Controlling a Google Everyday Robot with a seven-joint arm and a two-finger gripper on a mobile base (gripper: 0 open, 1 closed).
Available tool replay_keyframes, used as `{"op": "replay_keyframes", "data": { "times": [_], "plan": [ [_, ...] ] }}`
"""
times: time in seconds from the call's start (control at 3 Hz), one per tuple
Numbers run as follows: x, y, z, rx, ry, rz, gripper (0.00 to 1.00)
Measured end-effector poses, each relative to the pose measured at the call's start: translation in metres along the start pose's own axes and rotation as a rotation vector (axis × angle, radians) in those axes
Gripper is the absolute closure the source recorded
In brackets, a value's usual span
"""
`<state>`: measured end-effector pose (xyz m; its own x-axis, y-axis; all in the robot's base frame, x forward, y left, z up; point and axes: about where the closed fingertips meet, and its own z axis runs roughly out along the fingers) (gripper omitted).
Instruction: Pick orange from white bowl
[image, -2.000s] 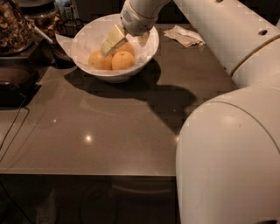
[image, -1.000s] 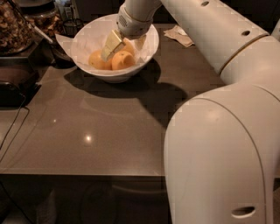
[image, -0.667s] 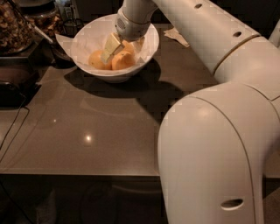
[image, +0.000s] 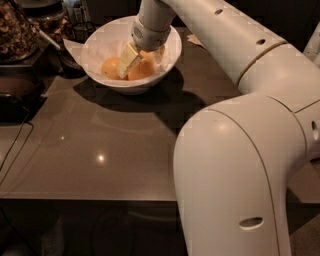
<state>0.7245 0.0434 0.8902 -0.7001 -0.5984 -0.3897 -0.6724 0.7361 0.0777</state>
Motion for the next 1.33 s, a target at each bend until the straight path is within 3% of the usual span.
{"op": "replay_keyframes", "data": {
  "times": [1.0, 1.33],
  "plan": [
    [0.010, -0.004, 0.029, -0.011, 0.050, 0.000, 0.27],
    [0.010, -0.003, 0.032, 0.016, 0.020, -0.037, 0.46]
  ]
}}
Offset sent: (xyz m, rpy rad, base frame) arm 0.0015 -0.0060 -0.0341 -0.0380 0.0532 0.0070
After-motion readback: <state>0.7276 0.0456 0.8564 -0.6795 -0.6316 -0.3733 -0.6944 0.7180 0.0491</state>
